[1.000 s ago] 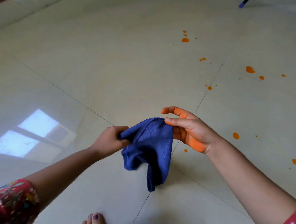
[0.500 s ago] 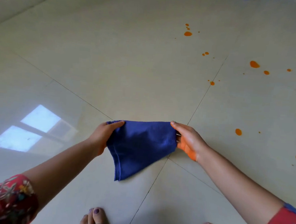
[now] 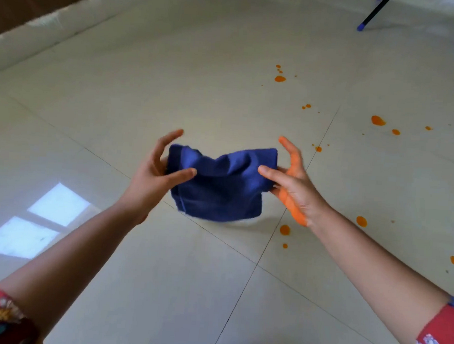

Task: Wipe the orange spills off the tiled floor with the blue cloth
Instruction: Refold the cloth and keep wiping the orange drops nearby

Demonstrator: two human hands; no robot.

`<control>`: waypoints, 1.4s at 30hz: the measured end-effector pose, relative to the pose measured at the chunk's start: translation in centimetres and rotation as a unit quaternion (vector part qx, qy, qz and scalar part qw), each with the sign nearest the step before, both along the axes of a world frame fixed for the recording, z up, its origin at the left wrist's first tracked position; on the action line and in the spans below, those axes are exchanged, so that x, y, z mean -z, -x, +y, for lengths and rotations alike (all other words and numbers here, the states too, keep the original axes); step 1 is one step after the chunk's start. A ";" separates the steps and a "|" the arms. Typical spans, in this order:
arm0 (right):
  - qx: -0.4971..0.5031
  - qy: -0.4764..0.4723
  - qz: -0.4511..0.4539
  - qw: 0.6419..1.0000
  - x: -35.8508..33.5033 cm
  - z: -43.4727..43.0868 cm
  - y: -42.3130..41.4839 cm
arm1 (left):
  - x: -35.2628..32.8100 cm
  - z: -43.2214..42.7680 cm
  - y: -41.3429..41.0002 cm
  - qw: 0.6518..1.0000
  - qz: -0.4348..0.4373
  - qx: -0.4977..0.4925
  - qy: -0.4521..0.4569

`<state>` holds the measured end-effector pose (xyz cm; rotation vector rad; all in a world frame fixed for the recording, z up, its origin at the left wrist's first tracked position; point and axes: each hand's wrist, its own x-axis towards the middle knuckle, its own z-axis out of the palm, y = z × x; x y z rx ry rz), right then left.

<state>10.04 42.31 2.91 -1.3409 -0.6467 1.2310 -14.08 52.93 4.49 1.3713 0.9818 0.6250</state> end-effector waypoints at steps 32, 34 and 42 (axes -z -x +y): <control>0.089 0.163 -0.169 0.968 0.6 -14.8 -6.2 | 1.0 -3.7 -10.6 0.953 0.148 0.261 0.036; 0.077 0.180 -0.147 0.969 1.1 -16.6 -6.2 | 2.0 -4.5 -10.8 0.939 0.168 0.296 0.054; 0.112 0.262 -0.393 0.874 8.3 -16.3 -6.9 | 8.5 -4.2 -12.7 0.961 0.169 0.212 0.058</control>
